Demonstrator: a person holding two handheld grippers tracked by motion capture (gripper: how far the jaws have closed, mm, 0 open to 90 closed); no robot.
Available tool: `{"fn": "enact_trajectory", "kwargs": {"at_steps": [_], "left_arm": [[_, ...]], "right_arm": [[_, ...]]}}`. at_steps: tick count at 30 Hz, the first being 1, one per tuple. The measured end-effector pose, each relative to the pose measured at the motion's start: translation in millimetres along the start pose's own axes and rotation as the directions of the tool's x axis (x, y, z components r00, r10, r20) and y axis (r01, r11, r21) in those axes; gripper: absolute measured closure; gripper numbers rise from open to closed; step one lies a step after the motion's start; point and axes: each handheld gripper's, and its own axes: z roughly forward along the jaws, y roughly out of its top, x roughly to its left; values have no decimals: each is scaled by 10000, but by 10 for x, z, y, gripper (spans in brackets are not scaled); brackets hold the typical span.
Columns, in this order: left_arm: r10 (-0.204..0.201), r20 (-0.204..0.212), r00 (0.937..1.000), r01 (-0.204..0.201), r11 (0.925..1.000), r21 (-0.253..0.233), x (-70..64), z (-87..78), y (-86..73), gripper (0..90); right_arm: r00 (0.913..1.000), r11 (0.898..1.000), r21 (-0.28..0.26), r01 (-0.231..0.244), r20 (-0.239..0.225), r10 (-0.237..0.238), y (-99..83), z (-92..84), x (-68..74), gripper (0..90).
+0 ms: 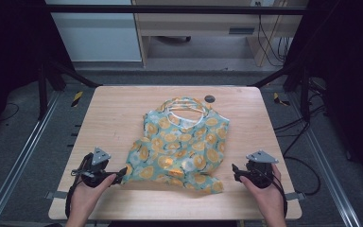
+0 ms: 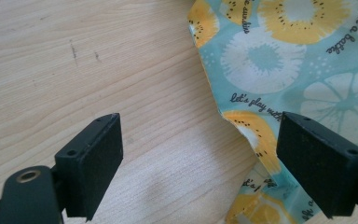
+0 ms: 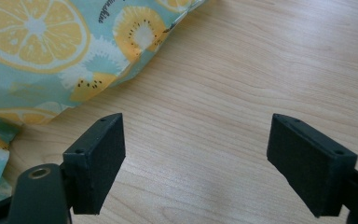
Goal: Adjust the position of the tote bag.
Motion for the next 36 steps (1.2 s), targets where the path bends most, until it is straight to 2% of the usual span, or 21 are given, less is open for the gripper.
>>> {"fn": "enact_trajectory", "kwargs": {"at_steps": [12,16,21,24,27,30,33,36], "left_arm": [[120,-153,9998,-122,9999,-108,-10,-1,4,143],[185,-230,9996,-190,9996,-206,-22,-13,9,143],[209,-333,9992,-216,9996,-205,-26,-31,-11,143],[153,-375,9992,-164,9994,-300,-23,-48,-24,143],[162,-399,9991,-173,9995,-279,-17,-47,-31,143],[226,-423,9989,-237,9994,-254,-22,-43,-34,143],[332,-511,9981,-344,9992,-227,-32,-38,-35,143],[413,-501,9979,-427,9987,-262,-37,-48,-30,143]], "right_arm": [[9999,9998,207,24,-161,-21,3,0,13,198],[9991,9997,210,-78,-406,86,15,-5,13,197],[9970,9994,-189,-295,-728,281,84,-5,-20,195],[9943,9981,-400,-460,-983,419,216,-8,-46,157],[9956,9994,-339,-26,-941,-6,414,5,-65,142],[9950,9992,-409,38,-996,-79,692,70,-103,130],[9947,9996,-291,26,-1030,-56,955,225,-133,114],[9929,10000,78,-53,-1184,62,1154,482,-144,104]]}}
